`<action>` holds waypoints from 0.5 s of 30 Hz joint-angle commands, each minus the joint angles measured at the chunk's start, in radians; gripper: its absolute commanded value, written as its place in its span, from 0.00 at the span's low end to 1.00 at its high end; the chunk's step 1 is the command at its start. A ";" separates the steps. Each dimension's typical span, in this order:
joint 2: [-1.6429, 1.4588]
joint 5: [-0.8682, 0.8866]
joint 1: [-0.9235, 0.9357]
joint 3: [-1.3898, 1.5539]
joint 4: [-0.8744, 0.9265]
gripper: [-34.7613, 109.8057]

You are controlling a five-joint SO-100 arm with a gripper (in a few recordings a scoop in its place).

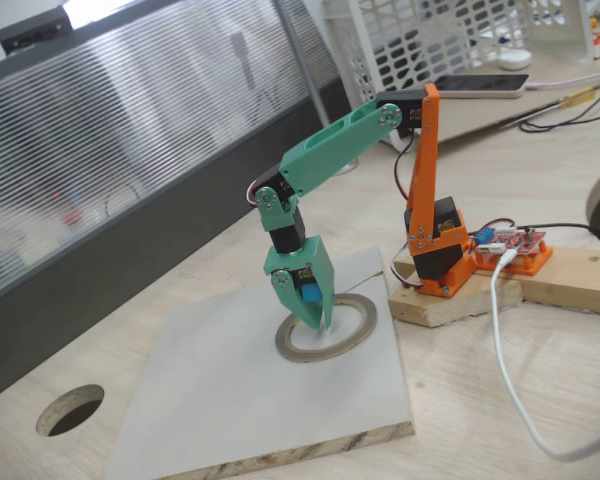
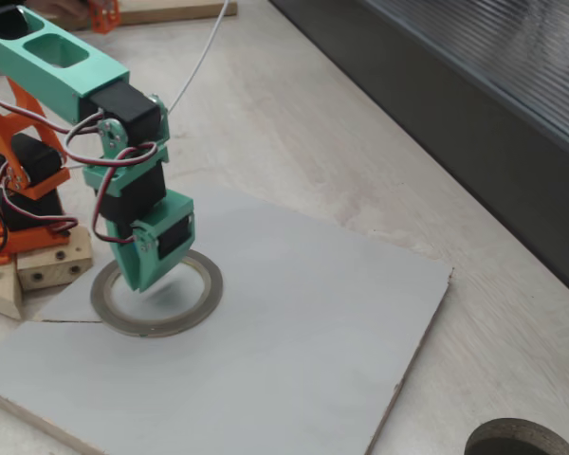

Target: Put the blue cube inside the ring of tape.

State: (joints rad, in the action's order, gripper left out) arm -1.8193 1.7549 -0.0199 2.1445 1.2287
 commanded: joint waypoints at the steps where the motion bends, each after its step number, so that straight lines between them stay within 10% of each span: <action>1: -0.032 0.009 -0.017 0.005 0.008 0.25; 15: -0.031 0.009 -0.017 0.003 0.018 0.25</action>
State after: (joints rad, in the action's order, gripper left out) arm -1.8193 1.7503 -0.0245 2.1491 1.2272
